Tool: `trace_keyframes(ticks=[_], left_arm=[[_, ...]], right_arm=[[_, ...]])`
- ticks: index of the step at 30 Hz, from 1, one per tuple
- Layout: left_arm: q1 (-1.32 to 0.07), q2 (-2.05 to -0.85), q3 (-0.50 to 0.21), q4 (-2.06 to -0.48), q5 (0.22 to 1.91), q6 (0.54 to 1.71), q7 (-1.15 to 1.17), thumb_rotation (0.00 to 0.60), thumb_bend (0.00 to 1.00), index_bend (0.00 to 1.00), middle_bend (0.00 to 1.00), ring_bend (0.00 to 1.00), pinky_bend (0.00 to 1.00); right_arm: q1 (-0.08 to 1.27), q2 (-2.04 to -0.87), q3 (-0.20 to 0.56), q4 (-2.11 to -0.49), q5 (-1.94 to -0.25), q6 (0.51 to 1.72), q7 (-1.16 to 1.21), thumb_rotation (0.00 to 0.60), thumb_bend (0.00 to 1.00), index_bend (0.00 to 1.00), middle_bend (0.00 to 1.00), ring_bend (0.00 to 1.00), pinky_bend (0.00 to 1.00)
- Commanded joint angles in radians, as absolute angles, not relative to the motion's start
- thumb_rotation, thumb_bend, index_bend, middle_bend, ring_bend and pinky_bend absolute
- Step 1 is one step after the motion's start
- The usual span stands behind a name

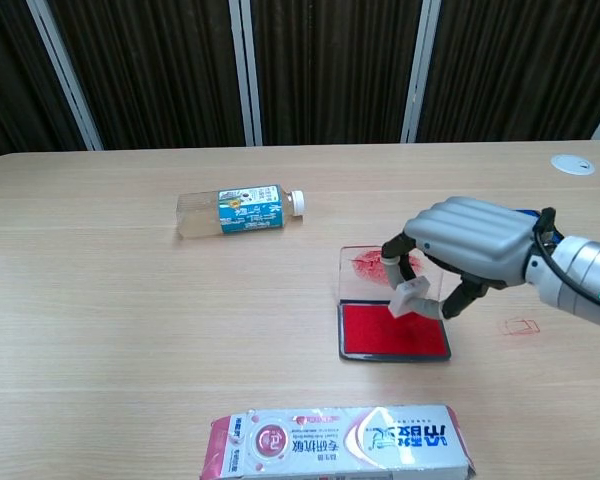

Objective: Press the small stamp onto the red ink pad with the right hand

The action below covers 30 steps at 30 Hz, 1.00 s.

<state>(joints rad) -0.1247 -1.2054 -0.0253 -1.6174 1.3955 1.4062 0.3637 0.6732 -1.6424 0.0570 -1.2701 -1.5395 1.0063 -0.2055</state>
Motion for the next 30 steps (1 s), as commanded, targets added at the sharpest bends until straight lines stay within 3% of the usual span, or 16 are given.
trace_keyframes(ticks=[1,11,26,30], left_arm=[[-0.124,-1.204,-0.024,-1.618,1.397,1.406,0.362,0.600,0.00,0.00,0.00,0.00,0.00],[-0.120,-1.198,-0.017,-1.628,1.416,1.417,0.357,0.600,0.00,0.00,0.00,0.00,0.00],[-0.122,-1.204,-0.015,-1.632,1.415,1.412,0.374,0.600,0.00,0.00,0.00,0.00,0.00],[-0.123,-1.205,-0.016,-1.632,1.414,1.411,0.373,0.600,0.00,0.00,0.00,0.00,0.00]], right_arm=[[0.657,-1.567,0.079,-1.360,-1.533,1.050,-0.203,0.600,0.47,0.53,0.52,0.84,1.00],[0.599,-1.451,0.043,-1.384,-1.506,1.070,-0.193,0.600,0.47,0.53,0.52,0.84,1.00],[0.566,-1.514,0.004,-1.174,-1.463,1.002,-0.108,0.600,0.47,0.53,0.52,0.84,1.00],[0.564,-1.522,0.004,-1.150,-1.464,0.999,-0.089,0.600,0.47,0.48,0.52,0.84,1.00]])
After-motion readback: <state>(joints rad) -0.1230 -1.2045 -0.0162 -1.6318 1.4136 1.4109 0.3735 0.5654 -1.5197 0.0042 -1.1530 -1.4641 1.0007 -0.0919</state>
